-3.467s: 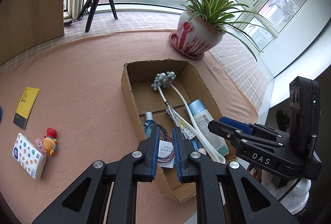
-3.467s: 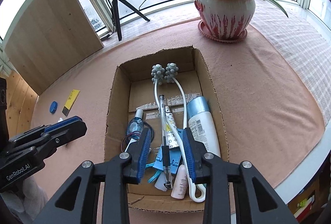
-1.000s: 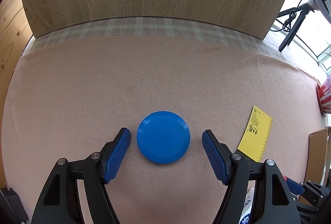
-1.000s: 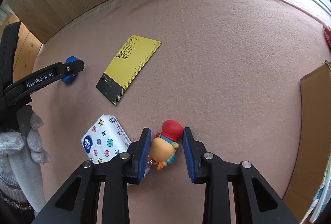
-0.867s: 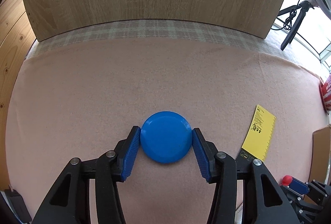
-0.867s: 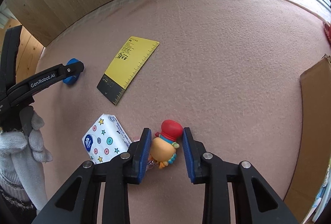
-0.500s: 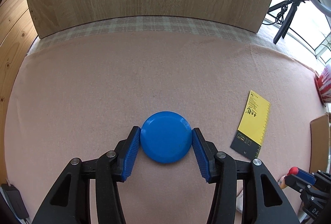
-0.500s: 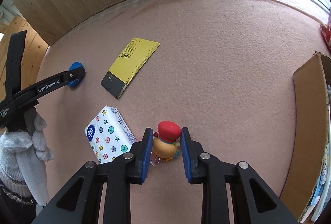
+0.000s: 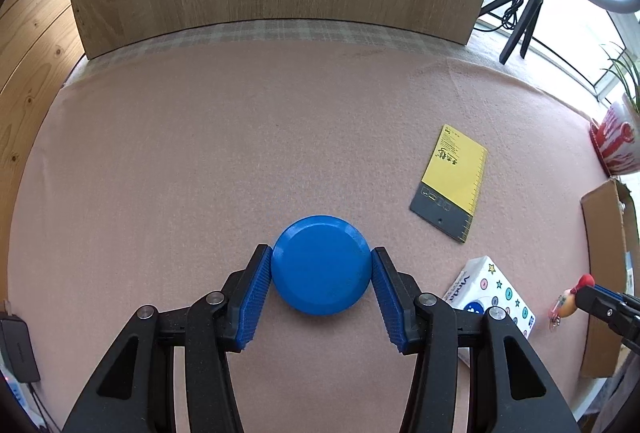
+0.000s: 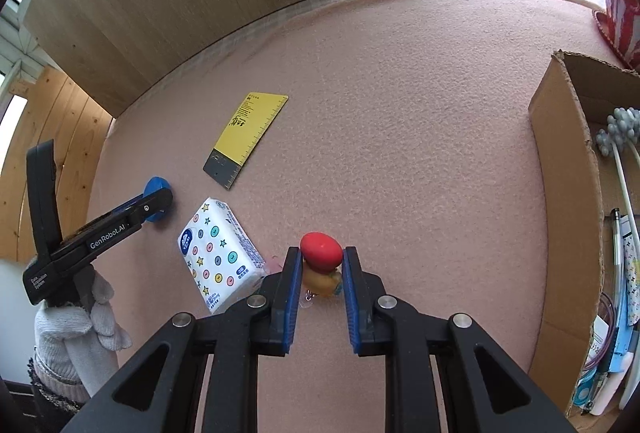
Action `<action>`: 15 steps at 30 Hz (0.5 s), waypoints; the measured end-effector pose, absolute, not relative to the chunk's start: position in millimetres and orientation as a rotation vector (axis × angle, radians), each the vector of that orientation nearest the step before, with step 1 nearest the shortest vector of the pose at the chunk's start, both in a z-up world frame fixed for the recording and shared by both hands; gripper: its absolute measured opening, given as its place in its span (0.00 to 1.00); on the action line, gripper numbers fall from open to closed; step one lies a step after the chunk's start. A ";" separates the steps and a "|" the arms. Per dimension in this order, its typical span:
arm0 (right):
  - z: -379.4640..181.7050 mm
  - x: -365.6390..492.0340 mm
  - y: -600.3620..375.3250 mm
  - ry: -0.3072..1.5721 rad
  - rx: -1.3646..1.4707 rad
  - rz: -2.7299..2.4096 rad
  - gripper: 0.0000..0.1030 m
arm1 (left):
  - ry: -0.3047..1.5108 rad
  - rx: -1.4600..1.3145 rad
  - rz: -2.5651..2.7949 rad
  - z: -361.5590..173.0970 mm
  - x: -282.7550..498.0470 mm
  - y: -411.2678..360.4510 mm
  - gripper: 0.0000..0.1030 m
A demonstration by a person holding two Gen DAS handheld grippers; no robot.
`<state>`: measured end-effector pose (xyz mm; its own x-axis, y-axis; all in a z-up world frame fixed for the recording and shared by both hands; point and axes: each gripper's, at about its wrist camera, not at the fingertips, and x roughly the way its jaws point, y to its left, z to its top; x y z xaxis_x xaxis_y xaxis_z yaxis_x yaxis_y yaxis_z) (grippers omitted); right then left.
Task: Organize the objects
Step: 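Carry the blue lid and toy figure into the box and open both grippers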
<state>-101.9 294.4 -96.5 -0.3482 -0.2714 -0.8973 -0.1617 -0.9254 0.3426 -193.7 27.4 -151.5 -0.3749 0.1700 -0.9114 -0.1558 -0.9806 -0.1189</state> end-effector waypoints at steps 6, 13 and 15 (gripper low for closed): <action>-73.3 -76.0 320.5 -0.622 1.683 -2.516 0.17 | -0.010 -1.562 2.452 -130.1 -173.5 42.8 0.52; -47.3 -40.6 354.4 -0.608 1.623 -2.610 0.17 | -0.009 -1.475 2.408 -105.7 -163.2 89.4 0.52; -41.1 -29.7 367.6 -0.621 1.612 -2.634 0.17 | -0.001 -1.445 2.387 -97.5 -161.3 107.6 0.52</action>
